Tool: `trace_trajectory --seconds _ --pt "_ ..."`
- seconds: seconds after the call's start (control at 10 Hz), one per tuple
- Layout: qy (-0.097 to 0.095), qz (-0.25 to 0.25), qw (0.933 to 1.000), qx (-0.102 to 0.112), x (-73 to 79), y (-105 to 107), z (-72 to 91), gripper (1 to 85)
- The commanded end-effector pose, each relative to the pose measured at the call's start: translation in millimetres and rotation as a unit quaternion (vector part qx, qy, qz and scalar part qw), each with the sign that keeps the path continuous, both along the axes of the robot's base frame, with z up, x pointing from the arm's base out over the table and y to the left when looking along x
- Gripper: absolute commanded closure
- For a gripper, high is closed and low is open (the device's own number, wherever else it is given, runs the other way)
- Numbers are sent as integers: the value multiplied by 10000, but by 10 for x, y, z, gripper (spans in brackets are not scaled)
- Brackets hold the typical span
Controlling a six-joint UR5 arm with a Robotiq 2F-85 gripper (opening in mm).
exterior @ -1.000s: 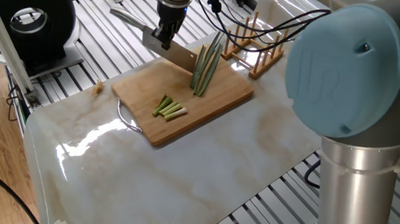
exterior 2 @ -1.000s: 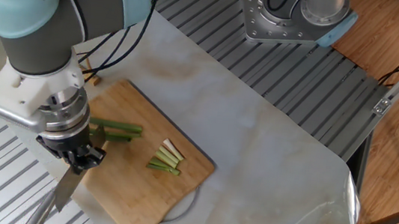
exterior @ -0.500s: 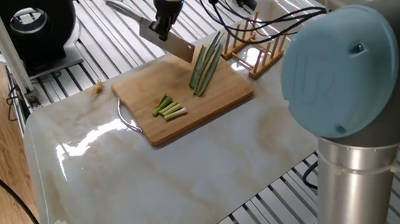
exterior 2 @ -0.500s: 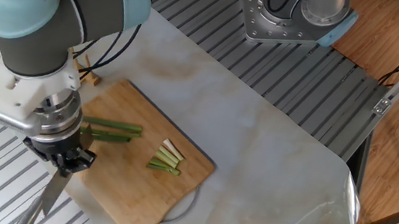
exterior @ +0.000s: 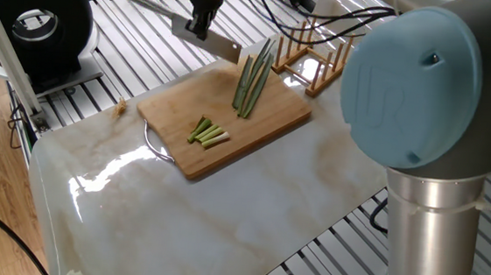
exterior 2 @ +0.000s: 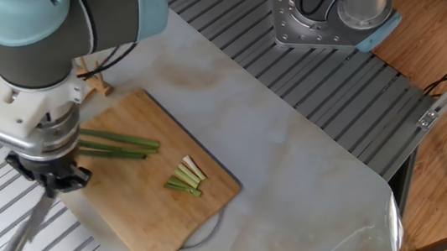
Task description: Chop the green garlic
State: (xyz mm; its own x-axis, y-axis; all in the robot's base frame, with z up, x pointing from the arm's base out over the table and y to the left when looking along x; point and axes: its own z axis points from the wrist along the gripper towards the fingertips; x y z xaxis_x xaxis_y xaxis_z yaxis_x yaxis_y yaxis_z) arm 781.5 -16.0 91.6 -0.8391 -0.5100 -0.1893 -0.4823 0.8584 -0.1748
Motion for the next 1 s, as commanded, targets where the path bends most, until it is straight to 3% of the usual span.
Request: trace_trajectory --seconds 0.0,0.5,0.9 --pt "-130 229 9995 -144 128 -234 -39 843" --pt "-324 418 9978 -399 222 -414 -38 843" --pt "-261 444 9985 -185 155 -402 -182 843"
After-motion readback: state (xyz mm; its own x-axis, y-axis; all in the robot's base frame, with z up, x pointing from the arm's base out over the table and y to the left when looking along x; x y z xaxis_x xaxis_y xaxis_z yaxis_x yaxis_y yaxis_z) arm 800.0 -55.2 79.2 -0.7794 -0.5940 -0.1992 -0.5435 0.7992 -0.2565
